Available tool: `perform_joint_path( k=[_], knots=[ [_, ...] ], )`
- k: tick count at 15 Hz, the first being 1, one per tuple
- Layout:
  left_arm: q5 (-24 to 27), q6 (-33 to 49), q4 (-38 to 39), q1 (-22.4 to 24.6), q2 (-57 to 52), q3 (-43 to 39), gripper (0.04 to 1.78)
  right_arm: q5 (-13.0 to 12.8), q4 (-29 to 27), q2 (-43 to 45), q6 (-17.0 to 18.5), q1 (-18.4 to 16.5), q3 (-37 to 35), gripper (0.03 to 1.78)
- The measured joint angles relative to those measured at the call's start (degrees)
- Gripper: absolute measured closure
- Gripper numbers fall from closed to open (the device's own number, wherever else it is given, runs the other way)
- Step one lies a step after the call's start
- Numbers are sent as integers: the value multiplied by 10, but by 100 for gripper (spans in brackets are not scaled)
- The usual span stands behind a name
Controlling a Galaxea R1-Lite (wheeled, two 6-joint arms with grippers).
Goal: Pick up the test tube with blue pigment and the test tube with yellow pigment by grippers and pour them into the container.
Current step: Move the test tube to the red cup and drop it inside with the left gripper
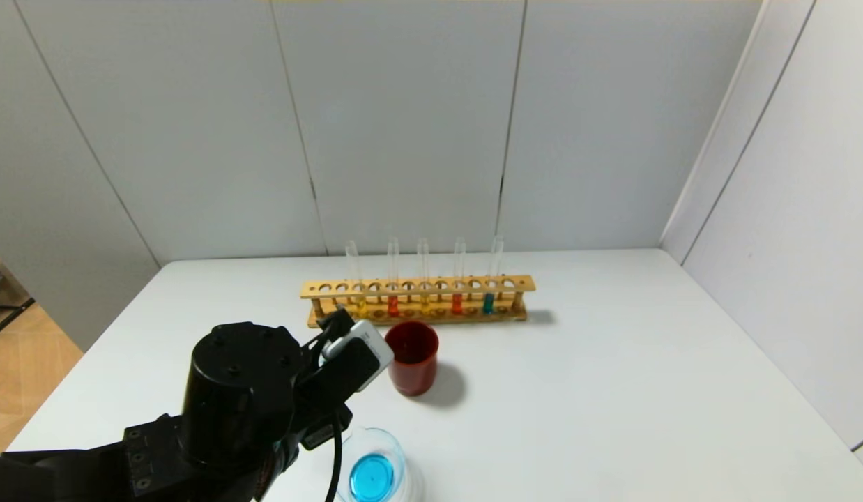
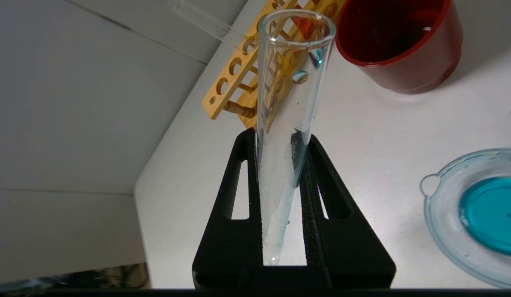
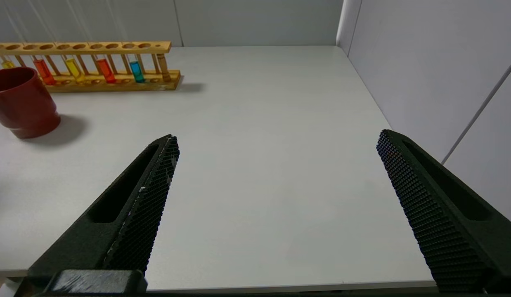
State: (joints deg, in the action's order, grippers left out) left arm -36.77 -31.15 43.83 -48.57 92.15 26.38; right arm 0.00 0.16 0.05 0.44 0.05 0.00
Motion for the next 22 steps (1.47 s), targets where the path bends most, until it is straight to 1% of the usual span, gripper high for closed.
perform_joint_path(
  k=[2, 5, 8, 9, 10, 14, 17, 19, 22],
  knots=[
    [1, 72, 1, 5, -13, -4, 151, 0, 0, 0, 0, 0, 0, 6],
    [18, 176, 4, 41, -24, 7, 151, 0, 0, 0, 0, 0, 0, 6],
    [79, 244, 10, 90, -27, 41, 151, 0, 0, 0, 0, 0, 0, 6],
    [96, 259, 10, 99, -27, 54, 151, 0, 0, 0, 0, 0, 0, 6],
    [109, 271, 10, 105, -26, 68, 151, 0, 0, 0, 0, 0, 0, 6],
    [125, 309, 10, 111, 8, 137, 151, 0, 0, 0, 0, 0, 0, 6],
    [167, 330, 12, 115, 57, 180, 151, 0, 0, 0, 0, 0, 0, 6],
    [188, 330, 33, 116, 90, 201, 151, 0, 0, 0, 0, 0, 0, 6],
    [196, 330, 66, 117, 143, 232, 151, 0, 0, 0, 0, 0, 0, 6]
  ],
)
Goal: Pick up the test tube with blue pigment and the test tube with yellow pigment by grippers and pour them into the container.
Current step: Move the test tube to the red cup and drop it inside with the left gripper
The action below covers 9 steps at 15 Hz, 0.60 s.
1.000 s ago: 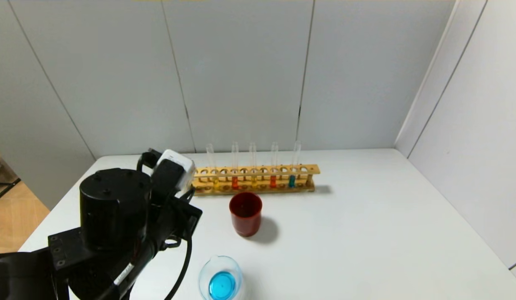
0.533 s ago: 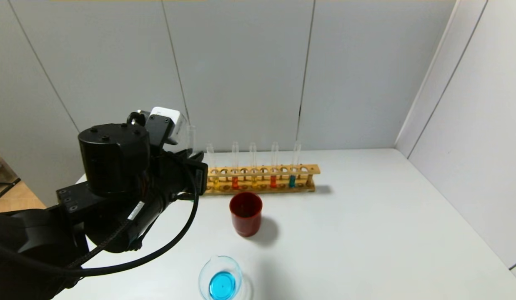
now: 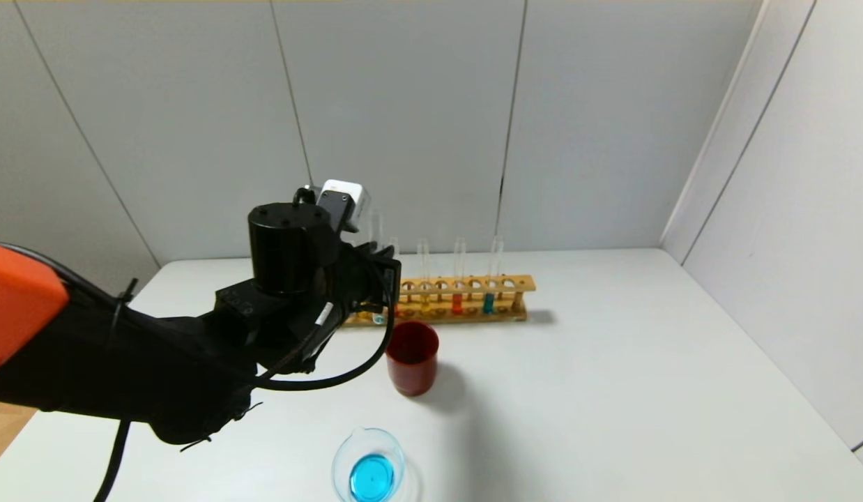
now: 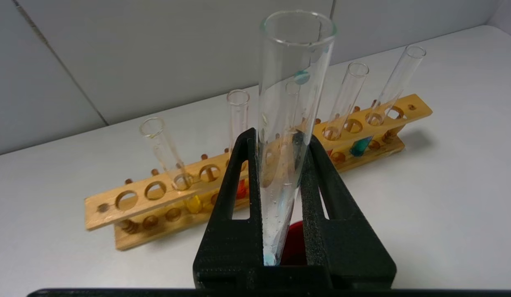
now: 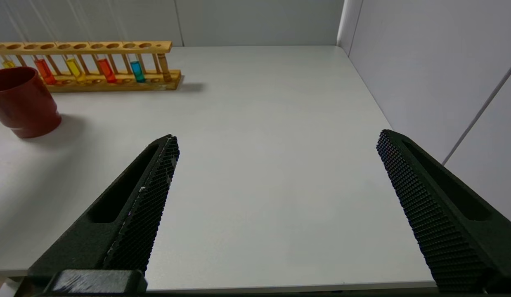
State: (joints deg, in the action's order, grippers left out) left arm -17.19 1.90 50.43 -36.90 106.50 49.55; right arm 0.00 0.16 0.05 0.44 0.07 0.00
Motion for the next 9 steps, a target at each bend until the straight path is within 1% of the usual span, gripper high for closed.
perform_joint_path(
  k=[3, 7, 9],
  knots=[
    [2, 0, 0, -16, 28, 17, 151, 0, 0, 0, 0, 0, 0, 6],
    [2, 0, -4, -50, 44, 15, 151, 0, 0, 0, 0, 0, 0, 6],
    [1, 0, -2, -58, 55, 15, 151, 0, 0, 0, 0, 0, 0, 6]
  ],
)
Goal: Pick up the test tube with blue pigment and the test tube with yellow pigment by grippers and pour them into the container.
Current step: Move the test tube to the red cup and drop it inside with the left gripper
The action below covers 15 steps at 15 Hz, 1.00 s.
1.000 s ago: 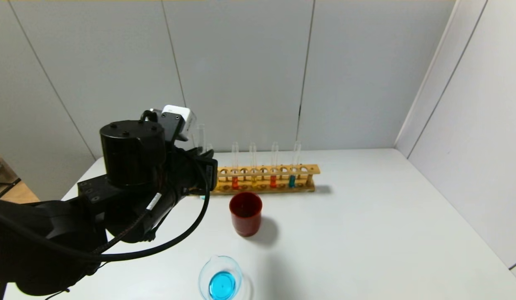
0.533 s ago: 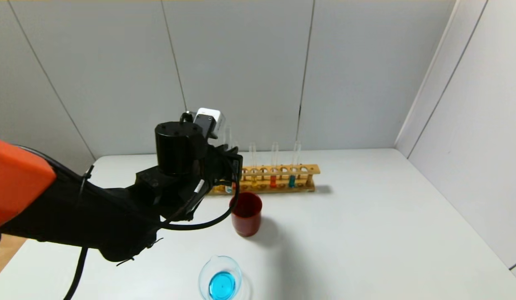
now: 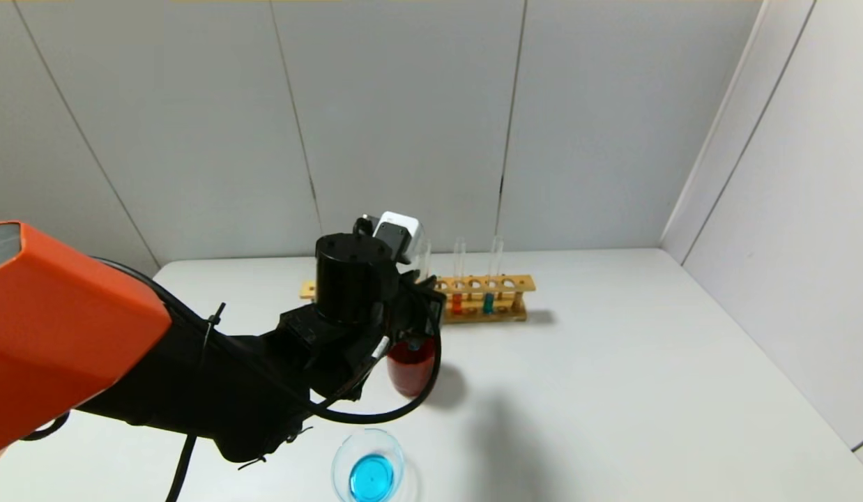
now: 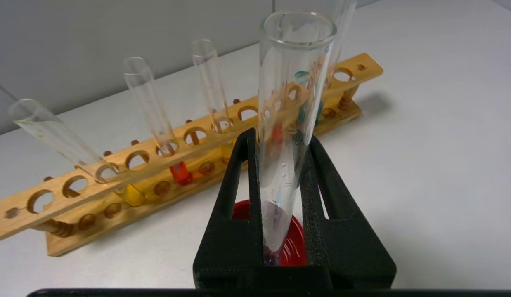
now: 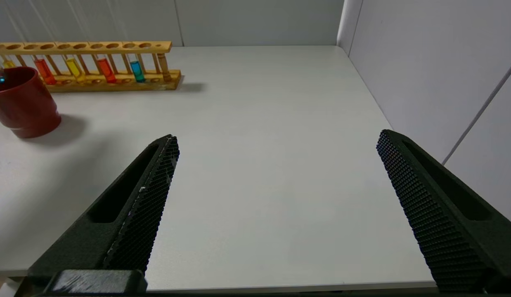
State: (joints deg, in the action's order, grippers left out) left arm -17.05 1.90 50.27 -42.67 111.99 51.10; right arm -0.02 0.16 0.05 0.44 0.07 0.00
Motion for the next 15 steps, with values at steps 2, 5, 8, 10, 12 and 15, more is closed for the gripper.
perform_joint_path(
  k=[2, 5, 8, 10, 12, 15],
  knots=[
    [0, 0, 2, -2, 12, 1, 151, 0, 0, 0, 0, 0, 0, 6],
    [0, -1, 4, -5, 28, 4, 151, 0, 0, 0, 0, 0, 0, 6],
    [9, -1, 11, -6, 47, 6, 151, 0, 0, 0, 0, 0, 0, 6],
    [15, -1, 15, -5, 58, 7, 151, 0, 0, 0, 0, 0, 0, 6],
    [15, -1, 16, -6, 68, 9, 151, 0, 0, 0, 0, 0, 0, 6],
    [16, -2, 16, -6, 74, 11, 150, 0, 0, 0, 0, 0, 0, 6]
  ],
)
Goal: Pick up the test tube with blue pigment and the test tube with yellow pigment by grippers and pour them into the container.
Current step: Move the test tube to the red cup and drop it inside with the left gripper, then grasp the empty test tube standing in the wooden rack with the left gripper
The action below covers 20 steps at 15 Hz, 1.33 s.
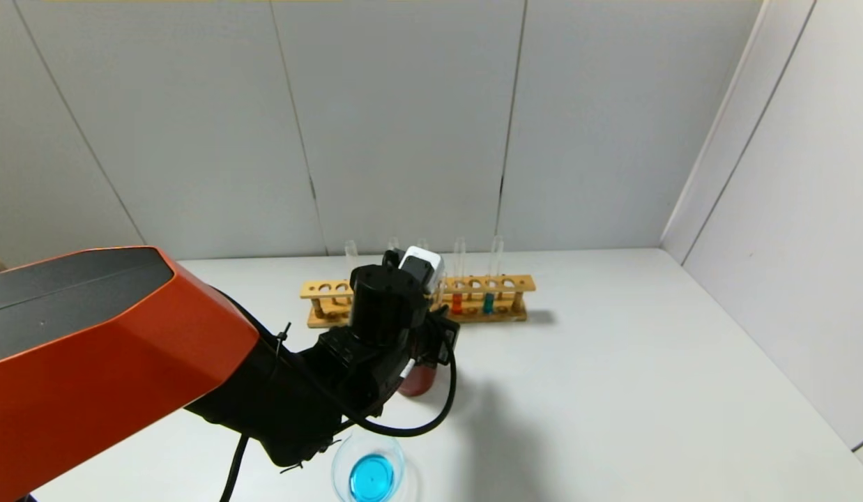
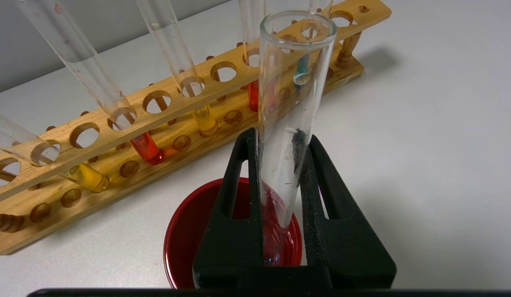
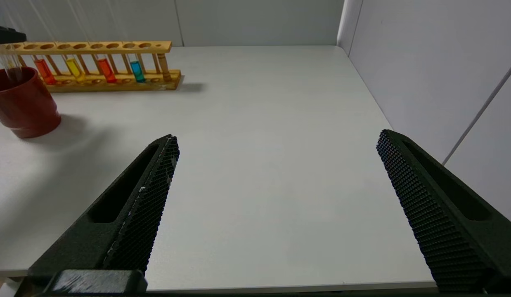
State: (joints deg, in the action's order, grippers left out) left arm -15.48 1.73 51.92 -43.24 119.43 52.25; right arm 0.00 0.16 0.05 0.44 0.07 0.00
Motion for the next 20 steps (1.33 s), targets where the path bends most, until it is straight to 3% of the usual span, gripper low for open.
perform_joint_path(
  k=[4, 9, 12, 14, 20],
  knots=[
    [-2, -2, 1, 0, 1, 1, 132, 0, 0, 0, 0, 0, 0, 6],
    [-2, -4, 0, 0, -9, -2, 53, 0, 0, 0, 0, 0, 0, 6],
    [-7, -6, -2, 1, -30, -7, 19, 0, 0, 0, 0, 0, 0, 6],
    [-9, -10, -7, 4, -65, -21, 8, 0, 0, 0, 0, 0, 0, 6],
    [-15, -67, -45, 70, -233, -123, 7, 0, 0, 0, 0, 0, 0, 6]
  ],
)
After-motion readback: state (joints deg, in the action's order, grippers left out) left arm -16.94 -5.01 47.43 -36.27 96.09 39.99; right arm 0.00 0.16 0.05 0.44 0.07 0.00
